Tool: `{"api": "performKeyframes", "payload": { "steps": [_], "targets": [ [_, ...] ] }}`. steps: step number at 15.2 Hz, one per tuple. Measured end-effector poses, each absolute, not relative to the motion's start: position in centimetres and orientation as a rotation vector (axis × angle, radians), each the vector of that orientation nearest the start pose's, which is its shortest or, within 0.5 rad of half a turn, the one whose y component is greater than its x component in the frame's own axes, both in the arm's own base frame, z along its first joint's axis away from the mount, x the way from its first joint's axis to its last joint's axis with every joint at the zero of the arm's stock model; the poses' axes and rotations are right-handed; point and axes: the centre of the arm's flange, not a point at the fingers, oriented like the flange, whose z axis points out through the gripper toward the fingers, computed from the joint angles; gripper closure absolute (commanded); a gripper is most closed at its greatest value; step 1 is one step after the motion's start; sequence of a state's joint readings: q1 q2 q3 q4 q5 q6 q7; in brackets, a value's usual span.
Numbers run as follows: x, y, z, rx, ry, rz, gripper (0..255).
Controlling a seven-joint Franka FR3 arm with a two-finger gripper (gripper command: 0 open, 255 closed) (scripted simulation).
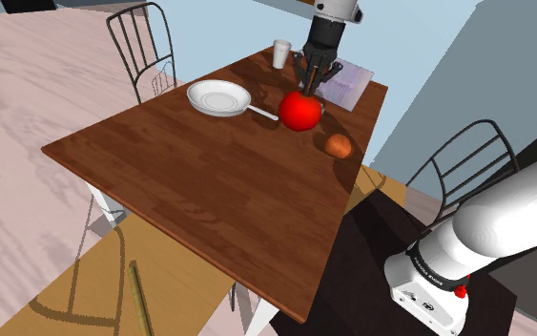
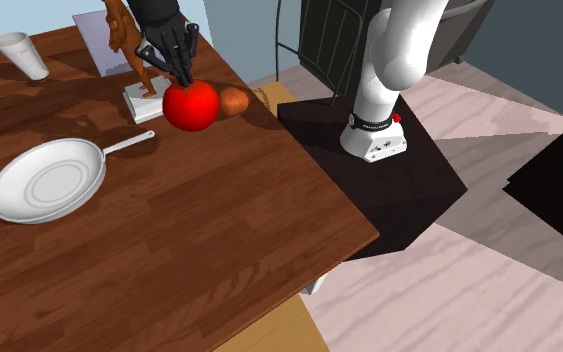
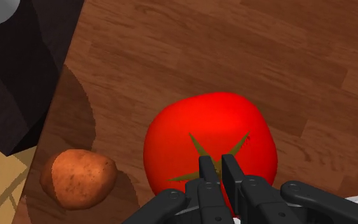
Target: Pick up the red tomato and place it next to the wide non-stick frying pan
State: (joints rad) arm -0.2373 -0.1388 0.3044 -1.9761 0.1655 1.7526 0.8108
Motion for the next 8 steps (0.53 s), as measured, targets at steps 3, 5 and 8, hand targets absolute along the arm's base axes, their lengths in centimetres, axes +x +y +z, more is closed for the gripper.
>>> {"api": "performKeyframes", "payload": {
  "steps": [3,5,8],
  "targets": [
    [50.7,5.5,50.4,-2.831,1.173,0.203,255],
    [50.7,5.4,49.3,-2.831,1.173,0.203,255],
    [50.5,5.3,47.6,-2.831,1.174,0.203,255]
  ]
}}
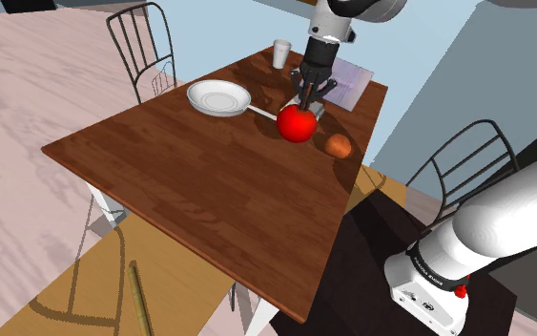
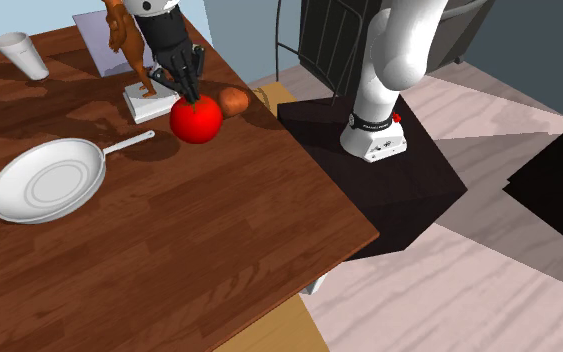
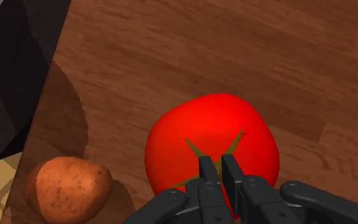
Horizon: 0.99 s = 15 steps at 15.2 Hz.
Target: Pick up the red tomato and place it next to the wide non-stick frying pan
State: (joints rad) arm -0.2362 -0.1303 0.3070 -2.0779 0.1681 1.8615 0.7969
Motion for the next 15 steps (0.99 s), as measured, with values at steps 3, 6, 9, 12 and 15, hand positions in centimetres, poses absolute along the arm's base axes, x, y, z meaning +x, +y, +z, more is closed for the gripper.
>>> {"api": "performKeyframes", "payload": {
  "steps": [3,6,9,12,15],
  "targets": [
    [50.7,5.4,46.0,-2.831,1.173,0.203,255],
    [50.6,5.5,44.4,-2.831,1.174,0.203,255],
    [50.7,5.6,42.9,-2.831,1.173,0.203,255],
    [50.7,5.4,41.3,-2.831,1.173,0.203,255],
    [50.7,5.5,40.7,-2.831,1.173,0.203,255]
  ]
}}
